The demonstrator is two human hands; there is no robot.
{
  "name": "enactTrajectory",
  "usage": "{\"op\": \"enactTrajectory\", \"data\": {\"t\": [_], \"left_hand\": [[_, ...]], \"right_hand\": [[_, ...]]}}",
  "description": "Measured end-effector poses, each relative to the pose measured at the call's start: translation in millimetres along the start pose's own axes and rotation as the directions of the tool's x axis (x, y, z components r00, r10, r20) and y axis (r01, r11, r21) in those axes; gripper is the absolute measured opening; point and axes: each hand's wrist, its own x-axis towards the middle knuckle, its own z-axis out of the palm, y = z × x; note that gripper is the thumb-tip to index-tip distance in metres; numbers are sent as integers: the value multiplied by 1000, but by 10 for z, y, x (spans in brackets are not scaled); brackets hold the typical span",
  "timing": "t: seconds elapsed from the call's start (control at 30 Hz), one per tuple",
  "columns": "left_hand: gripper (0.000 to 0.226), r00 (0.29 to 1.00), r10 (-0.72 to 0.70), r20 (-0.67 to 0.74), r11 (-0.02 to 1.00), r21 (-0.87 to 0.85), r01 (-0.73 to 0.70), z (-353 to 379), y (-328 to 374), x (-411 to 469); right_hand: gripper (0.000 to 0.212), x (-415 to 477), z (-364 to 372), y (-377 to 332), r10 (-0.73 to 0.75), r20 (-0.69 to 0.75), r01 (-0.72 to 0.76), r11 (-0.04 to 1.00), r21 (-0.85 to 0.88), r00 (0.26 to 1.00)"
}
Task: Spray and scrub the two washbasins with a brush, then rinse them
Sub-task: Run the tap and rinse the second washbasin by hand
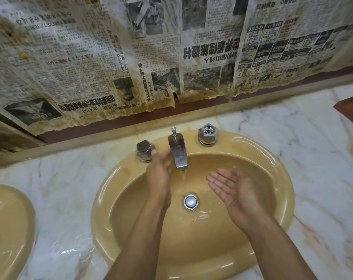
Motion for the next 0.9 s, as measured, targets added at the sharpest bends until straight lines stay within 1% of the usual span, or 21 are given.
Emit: {"op": "enactTrajectory", "data": {"t": [0.03, 0.1, 0.13, 0.17, 0.23, 0.3, 0.37, 0.43, 0.53, 0.57, 0.63, 0.7, 0.77, 0.83, 0.9], "left_hand": [[51, 994, -105, -19, 986, -131, 102, -20, -75, -58], [50, 941, -339, -16, 885, -345, 313, -17, -166, -112], [48, 904, -428, 10, 824, -406, 395, 7, -169, -121], [44, 876, -481, 31, 781, -438, 445, 36, -178, -95], [34, 841, -539, 41, 746, -441, 499, 124, -150, -59], [28, 827, -560, 46, 748, -401, 529, 195, -107, -74], [27, 817, -576, 31, 750, -379, 543, 221, -79, -88], [30, 817, -577, 28, 744, -394, 539, 218, -85, -113], [47, 809, -587, 32, 728, -417, 544, 167, -77, -190], [49, 805, -593, 16, 723, -428, 542, 121, -63, -196], [41, 807, -589, -38, 737, -436, 517, -16, 34, -193], [35, 823, -560, -93, 773, -415, 480, -162, 219, -172], [33, 856, -504, -115, 822, -368, 435, -206, 465, -171], [36, 894, -438, -95, 876, -266, 401, -109, 703, -156], [43, 917, -398, -6, 910, -130, 394, 53, 901, -132]], "right_hand": [[45, 18, -25, -31, -4, -1, 4, 1000, 4, 1000], [45, 43, -68, -86, -12, -8, 12, 1000, -2, 1000], [45, 52, -88, -112, -19, -10, 19, 1000, -11, 1000], [45, 57, -108, -134, -27, -7, 27, 999, -21, 1000], [45, 60, -135, -168, -40, 3, 40, 998, -43, 999], [45, 63, -156, -188, -43, 13, 44, 997, -67, 999], [45, 80, -163, -200, -48, 24, 50, 994, -98, 999], [45, 125, -143, -203, -70, 40, 76, 986, -151, 997], [46, 233, -27, -195, -136, 90, 155, 952, -263, 987], [45, 273, 42, -192, -156, 115, 184, 935, -302, 981], [43, 368, 223, -179, -185, 175, 239, 899, -366, 967], [39, 476, 422, -159, -203, 237, 286, 871, -400, 950], [41, 592, 607, -142, -231, 310, 352, 833, -426, 922], [48, 711, 788, -157, -253, 366, 413, 779, -473, 896], [60, 846, 961, -155, -234, 422, 450, 710, -542, 876]]}}
